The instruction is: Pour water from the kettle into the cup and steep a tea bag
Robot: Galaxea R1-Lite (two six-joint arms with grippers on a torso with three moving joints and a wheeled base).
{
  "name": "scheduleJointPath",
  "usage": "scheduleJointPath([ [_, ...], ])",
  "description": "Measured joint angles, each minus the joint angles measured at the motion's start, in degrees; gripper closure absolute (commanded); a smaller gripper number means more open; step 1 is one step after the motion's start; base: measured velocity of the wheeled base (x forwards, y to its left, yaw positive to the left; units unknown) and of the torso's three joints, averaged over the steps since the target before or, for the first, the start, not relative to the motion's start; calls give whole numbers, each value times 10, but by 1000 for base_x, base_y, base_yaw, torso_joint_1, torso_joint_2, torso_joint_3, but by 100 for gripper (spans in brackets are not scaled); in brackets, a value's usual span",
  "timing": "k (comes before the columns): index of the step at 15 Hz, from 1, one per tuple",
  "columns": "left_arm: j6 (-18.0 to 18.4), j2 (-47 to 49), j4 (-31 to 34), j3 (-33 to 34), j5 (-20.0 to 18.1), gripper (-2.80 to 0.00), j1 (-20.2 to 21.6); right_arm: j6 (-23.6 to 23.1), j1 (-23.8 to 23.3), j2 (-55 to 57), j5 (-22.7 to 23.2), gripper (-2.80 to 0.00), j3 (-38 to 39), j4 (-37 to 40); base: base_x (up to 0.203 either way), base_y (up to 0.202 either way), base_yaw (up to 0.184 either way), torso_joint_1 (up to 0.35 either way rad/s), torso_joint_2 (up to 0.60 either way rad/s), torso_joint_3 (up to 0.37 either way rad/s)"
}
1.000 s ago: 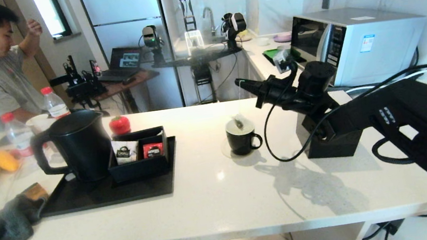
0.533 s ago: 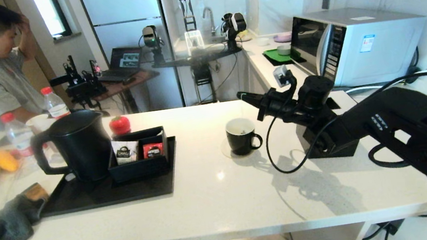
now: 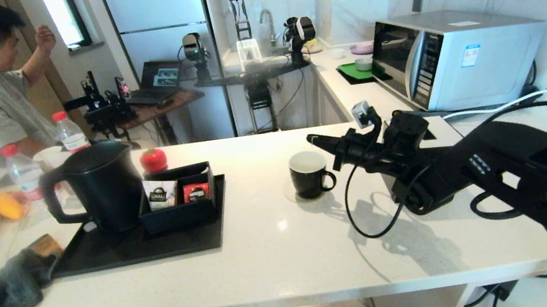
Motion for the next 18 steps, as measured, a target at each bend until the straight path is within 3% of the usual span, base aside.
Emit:
scheduleJointPath([
  [4,0,0,0,0,0,0,0,2,-2,-14,-1,0,-51,34,0,0,0,0,0,0],
  [10,1,0,1,0,-1,0,0,2,-6,-36,-2,0,-189,125,0,0,0,0,0,0],
  [18,0,0,1,0,0,0,0,-5,-5,-34,-4,0,-127,88,0,0,0,0,0,0],
])
